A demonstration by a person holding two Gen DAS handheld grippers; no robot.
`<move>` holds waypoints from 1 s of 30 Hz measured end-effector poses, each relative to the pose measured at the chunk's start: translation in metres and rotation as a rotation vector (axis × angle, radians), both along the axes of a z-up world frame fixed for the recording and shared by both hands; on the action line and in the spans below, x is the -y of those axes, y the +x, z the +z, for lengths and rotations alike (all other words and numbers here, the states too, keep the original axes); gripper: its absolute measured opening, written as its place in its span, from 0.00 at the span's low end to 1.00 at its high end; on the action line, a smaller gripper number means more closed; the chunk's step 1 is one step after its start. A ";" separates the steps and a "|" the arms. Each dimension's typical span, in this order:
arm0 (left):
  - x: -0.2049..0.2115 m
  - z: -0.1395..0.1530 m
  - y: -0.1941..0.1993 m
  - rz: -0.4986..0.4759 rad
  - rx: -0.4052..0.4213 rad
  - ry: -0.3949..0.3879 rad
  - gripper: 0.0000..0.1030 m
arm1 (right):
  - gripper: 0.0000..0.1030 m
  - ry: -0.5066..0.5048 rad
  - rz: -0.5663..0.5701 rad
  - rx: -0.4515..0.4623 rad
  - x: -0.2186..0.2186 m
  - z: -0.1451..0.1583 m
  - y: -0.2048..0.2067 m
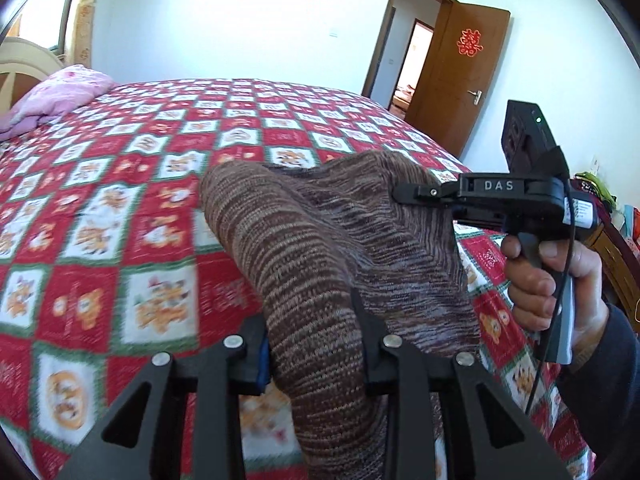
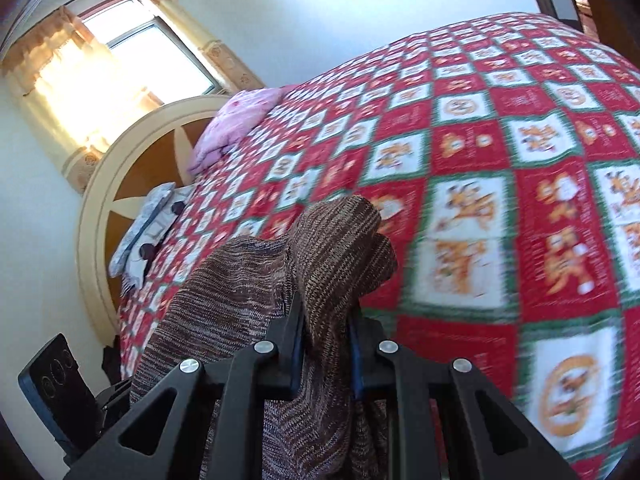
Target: Fold small clothes
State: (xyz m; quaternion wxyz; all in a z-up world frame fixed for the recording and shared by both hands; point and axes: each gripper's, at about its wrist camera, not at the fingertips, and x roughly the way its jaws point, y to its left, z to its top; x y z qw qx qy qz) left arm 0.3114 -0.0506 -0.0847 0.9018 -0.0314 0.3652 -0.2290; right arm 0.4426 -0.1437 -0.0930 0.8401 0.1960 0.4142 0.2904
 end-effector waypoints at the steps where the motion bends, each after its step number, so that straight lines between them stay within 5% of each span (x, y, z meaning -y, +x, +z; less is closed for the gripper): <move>1: -0.006 0.001 -0.004 0.007 0.001 0.001 0.31 | 0.18 0.005 0.011 -0.002 -0.008 -0.001 -0.002; 30: -0.160 0.017 -0.091 0.270 0.030 0.047 0.31 | 0.17 0.043 0.325 0.035 -0.217 0.025 -0.067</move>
